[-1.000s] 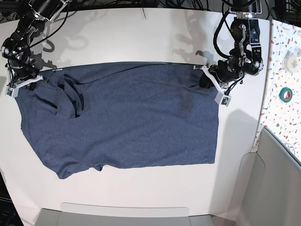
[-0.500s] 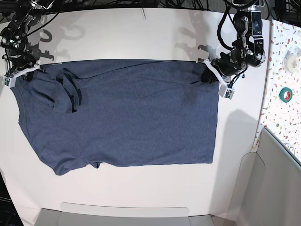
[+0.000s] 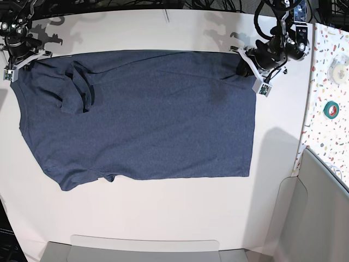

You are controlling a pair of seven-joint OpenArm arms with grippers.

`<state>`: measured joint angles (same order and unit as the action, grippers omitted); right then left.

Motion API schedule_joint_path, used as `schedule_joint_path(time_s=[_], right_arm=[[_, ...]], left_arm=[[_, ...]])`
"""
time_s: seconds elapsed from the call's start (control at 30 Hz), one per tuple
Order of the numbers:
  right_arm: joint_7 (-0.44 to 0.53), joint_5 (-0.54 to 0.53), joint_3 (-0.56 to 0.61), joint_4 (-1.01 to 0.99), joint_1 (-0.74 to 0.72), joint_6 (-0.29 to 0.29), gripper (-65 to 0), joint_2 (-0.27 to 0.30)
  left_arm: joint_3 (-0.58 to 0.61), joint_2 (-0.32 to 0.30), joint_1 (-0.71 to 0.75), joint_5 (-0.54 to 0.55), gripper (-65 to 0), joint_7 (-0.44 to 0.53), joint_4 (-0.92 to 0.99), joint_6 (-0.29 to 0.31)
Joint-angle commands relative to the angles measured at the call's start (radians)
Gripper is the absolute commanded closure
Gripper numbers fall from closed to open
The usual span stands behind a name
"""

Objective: Layout the t-shirt on the table in an organized manner, then fold the t-shirt properly
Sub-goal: 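Drag the shirt by both shoulders away from the hem with both grippers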

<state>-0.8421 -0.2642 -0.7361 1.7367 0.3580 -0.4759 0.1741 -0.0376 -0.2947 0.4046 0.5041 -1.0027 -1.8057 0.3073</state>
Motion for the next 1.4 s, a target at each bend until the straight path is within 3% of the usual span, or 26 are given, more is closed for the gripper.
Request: schedule_joint_path(time_s=[0.0,0.17,0.43,0.73,1.37], right_arm=[[0.017,-0.008,-0.007,0.021,0.013,0.004,0.0,0.014],[0.017,-0.008,-0.007,0.042,0.055,0.004,0.0,0.008],[0.013,-0.008,-0.093,0.222,-0.009,0.004,0.0,-0.064],[0.011,0.053,0.005,0.032,-0.169,0.004,0.0,-0.061],[0.017,0.053,0.002,0.021,-0.012,0.004,0.0,-0.049]], left_arm=[[0.002,-0.007,0.041,-0.055,-1.3,-0.106,0.011,-0.006],[0.002,-0.010,0.070,-0.055,-1.3,-0.101,0.011,-0.006],[0.006,-0.007,0.067,-0.055,-1.3,-0.101,0.011,-0.006],[0.003,-0.010,0.066,-0.055,-1.3,-0.100,0.011,-0.006],[0.002,-0.013,0.089,-0.055,-1.3,-0.100,0.011,-0.006]])
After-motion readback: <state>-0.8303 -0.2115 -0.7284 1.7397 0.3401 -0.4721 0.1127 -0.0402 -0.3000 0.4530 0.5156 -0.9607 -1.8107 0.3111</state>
